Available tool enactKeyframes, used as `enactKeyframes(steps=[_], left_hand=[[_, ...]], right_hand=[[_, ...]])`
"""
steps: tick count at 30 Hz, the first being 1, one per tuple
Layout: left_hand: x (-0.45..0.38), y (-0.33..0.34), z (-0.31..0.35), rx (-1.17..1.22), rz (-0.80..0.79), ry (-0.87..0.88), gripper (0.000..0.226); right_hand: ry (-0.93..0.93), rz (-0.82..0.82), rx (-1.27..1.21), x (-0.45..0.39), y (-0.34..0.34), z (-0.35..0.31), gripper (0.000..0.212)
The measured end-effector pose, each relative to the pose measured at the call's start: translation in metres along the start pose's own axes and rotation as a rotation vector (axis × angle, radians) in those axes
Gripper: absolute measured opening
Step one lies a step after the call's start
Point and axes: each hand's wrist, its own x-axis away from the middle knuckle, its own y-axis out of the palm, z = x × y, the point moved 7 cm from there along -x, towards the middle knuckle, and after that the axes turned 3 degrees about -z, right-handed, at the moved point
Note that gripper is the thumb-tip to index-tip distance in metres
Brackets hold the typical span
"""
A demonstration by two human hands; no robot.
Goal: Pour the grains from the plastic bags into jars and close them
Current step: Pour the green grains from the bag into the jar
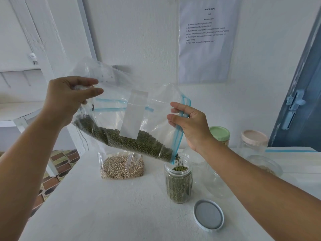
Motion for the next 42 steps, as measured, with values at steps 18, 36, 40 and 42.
enactKeyframes(steps=[18, 36, 40, 42], left_hand=[[0.0, 0.001, -0.001, -0.014, -0.004, -0.007, 0.029], [-0.005, 0.009, 0.005, -0.039, -0.009, -0.004, 0.032], [-0.003, 0.01, 0.001, -0.024, -0.017, -0.015, 0.033], [-0.004, 0.01, 0.0, -0.029, -0.015, -0.018, 0.031]], right_hand=[[0.009, 0.004, -0.017, 0.0, -0.002, 0.004, 0.039], [0.012, 0.028, -0.039, -0.001, -0.01, 0.009, 0.038], [0.018, 0.032, -0.039, 0.0, -0.011, 0.011, 0.038], [0.018, 0.032, -0.038, 0.0, -0.012, 0.01, 0.038]])
